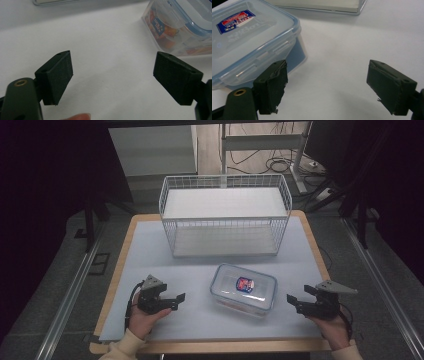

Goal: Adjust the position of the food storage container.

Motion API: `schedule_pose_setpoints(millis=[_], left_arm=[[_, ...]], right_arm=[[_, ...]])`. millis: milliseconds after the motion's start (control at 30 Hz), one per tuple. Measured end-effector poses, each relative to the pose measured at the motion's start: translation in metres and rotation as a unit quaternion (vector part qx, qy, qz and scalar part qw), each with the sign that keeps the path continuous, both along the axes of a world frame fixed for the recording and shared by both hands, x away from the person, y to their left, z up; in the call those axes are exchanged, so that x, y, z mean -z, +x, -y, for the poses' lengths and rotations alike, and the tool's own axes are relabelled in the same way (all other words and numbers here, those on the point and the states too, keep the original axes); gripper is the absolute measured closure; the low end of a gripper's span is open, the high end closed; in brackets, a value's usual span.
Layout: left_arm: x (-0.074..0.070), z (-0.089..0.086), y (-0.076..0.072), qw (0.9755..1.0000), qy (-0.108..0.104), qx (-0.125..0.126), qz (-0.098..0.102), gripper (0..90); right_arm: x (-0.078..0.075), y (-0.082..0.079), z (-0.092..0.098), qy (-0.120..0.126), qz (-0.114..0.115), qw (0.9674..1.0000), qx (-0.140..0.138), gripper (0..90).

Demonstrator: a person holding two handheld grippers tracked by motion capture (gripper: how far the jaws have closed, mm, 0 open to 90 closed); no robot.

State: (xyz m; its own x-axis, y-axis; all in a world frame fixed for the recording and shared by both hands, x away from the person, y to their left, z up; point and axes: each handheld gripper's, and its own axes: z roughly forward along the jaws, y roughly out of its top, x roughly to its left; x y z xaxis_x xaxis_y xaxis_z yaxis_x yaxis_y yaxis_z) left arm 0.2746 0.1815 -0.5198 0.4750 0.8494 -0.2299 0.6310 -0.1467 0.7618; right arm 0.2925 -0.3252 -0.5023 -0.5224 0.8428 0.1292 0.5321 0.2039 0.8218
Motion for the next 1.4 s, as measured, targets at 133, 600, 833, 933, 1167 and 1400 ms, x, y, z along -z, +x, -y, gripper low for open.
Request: schedule_pose_setpoints(millis=[133,600,833,933,1167,1400], left_arm=[[0.002,0.004,0.001,0.9999,0.009,0.007,-0.003,15.6],[0.008,-0.008,-0.01,0.9999,0.007,-0.004,-0.014,15.4],[0.008,-0.006,-0.005,0.9998,0.008,-0.003,-0.016,15.4],[0.009,-0.005,-0.003,0.9998,0.004,-0.004,-0.019,15.4],[0.007,-0.004,-0.004,0.9998,0.003,-0.002,-0.018,15.6],[0.007,-0.007,-0.003,0.9998,-0.001,-0.002,-0.019,15.7]], right_arm=[[-0.001,0.002,0.004,-0.004,0.002,1.0,0.0,15.9],[-0.01,0.004,0.003,-0.004,-0.016,0.9999,-0.004,33.6],[-0.01,0.005,0.005,-0.022,-0.052,0.998,-0.029,87.5],[-0.007,0.005,0.003,-0.021,-0.064,0.9964,-0.05,89.2],[-0.003,0.003,-0.02,-0.032,-0.079,0.9941,-0.067,89.2],[0.001,0.009,-0.046,-0.048,-0.09,0.9916,-0.079,89.3]])
